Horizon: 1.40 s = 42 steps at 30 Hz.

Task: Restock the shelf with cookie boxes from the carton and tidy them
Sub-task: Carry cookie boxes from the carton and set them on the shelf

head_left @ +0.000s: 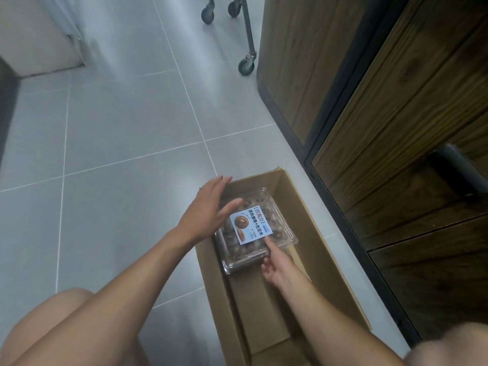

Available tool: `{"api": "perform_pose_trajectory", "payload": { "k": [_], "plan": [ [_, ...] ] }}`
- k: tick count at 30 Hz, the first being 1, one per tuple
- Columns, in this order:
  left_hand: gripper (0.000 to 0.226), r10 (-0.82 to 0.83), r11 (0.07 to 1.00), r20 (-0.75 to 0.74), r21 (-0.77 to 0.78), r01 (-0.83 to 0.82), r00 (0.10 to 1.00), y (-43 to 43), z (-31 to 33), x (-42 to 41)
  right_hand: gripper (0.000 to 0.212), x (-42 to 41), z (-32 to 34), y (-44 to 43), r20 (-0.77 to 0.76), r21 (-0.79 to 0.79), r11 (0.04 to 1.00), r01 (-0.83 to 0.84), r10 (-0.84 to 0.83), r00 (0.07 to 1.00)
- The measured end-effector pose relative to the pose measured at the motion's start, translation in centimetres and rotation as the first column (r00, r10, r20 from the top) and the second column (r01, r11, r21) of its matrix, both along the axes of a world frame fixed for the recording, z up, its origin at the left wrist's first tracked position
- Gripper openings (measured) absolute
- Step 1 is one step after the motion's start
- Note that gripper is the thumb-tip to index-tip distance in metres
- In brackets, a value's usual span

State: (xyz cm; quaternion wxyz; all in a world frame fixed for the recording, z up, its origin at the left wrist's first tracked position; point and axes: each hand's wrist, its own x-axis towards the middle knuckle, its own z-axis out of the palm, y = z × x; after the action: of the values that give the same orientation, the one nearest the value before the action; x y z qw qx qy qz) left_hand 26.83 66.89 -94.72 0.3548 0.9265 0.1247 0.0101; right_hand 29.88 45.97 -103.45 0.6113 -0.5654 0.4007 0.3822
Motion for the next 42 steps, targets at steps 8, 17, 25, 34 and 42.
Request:
{"api": "perform_pose_trajectory", "payload": {
  "k": [8, 17, 25, 34, 42],
  "plan": [
    [0.099, 0.29, 0.479, -0.234, -0.804, -0.353, 0.928, 1.9, 1.5, 2.3, 0.018, 1.9, 2.8, -2.1, 0.136, 0.127, 0.992, 0.005, -0.023, 0.99],
    [0.131, 0.14, 0.342, -0.325, -0.871, -0.354, 0.935, 3.2, 1.1, 2.5, 0.035, 6.2, 10.8, -5.7, 0.451, -0.072, 0.95, -0.305, 0.304, 0.839],
    [0.064, -0.158, 0.266, -0.248, -0.943, -0.2, 0.956, 0.7, 2.4, 1.8, 0.039, 8.9, 15.6, -3.3, 0.583, -0.087, 0.925, -0.369, 0.348, 0.734],
    [0.037, 0.108, 0.348, -0.248, -0.898, -0.271, 0.963, 1.3, 2.1, 2.0, 0.042, 9.5, 15.7, -1.4, 0.557, -0.004, 0.895, -0.446, 0.373, 0.742],
    [0.036, 0.307, 0.43, -0.173, -0.852, -0.299, 0.936, 3.3, 2.5, 2.0, 0.056, 8.7, 9.3, -2.7, 0.418, 0.024, 0.968, -0.251, 0.218, 0.882]
  ]
}}
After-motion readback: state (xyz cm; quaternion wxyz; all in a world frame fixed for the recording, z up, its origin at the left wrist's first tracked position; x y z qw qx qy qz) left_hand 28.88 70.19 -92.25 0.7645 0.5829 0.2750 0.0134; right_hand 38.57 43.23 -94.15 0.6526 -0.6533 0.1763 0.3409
